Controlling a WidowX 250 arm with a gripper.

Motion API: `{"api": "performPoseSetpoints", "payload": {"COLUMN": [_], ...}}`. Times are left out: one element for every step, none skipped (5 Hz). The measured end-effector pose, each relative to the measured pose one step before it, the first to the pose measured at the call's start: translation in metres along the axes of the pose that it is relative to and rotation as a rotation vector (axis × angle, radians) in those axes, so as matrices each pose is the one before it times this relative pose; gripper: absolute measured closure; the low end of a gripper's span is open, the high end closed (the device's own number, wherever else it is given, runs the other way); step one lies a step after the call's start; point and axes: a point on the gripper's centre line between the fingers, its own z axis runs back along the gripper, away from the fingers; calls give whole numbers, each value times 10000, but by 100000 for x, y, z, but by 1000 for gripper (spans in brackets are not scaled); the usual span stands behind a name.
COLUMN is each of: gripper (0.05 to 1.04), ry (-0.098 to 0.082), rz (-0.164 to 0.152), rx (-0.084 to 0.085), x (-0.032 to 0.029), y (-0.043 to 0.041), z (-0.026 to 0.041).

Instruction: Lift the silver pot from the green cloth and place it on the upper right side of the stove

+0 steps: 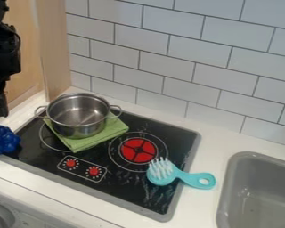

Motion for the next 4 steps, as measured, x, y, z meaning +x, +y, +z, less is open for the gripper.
{"api": "performPoseSetpoints", "payload": {"gripper": [85,85,85,85], "ry": [58,-281,-206,-566], "rz": [-32,-567,-712,-644], "rx": [-486,-116,-375,-176], "x": [-116,1682,923,1204], "y": [-1621,-433,-291,702], "z": [-709,37,-670,-265]}}
